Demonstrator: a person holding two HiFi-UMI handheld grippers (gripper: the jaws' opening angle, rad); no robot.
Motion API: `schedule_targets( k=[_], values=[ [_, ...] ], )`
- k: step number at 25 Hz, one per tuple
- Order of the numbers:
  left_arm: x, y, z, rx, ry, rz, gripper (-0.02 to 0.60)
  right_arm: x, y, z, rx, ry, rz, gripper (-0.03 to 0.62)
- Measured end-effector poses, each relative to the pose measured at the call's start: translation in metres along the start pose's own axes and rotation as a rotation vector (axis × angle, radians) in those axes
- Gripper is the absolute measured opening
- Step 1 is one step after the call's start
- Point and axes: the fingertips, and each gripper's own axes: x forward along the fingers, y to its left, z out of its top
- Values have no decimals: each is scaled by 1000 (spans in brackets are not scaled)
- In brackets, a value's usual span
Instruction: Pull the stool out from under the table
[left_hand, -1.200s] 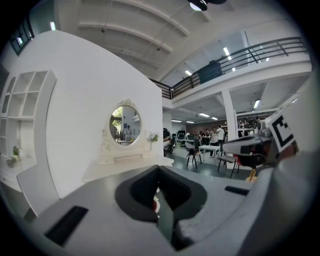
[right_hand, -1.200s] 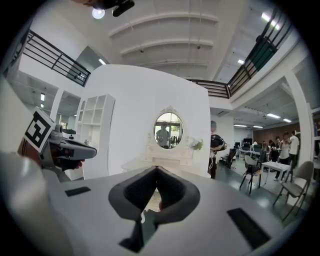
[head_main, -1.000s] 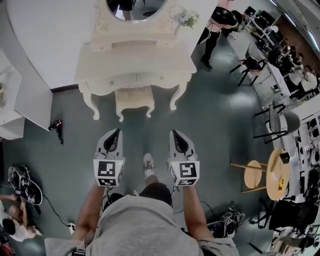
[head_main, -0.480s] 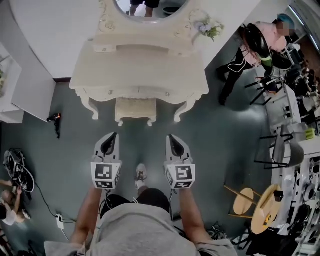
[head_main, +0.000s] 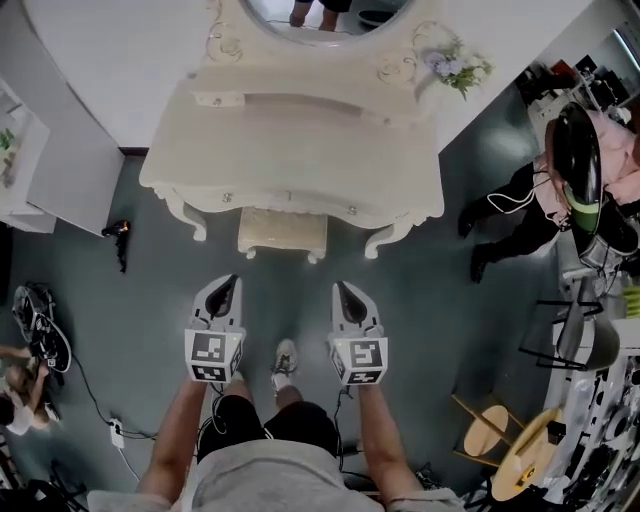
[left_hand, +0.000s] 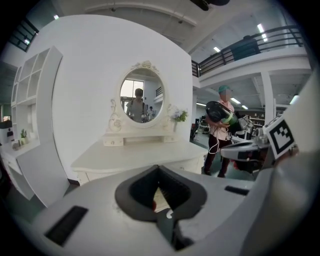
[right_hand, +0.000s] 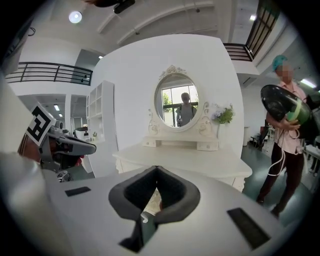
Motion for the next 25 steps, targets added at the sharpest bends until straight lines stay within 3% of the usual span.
schedule_targets(
  k=[11,19,24,25],
  values=[
    [110,58,-88,-39,46,-13,0,112,-24,-89,17,52,-35,12],
    [209,84,-197,-60,152,-66,0,211,-47,-197,28,146,-6,12],
    [262,97,-257,-197,186,-106,48,253,-65,-268,124,208,46,17],
    [273,99,-267,-223,192,-116,71,261,-68,-281,147,218,57,46]
  ],
)
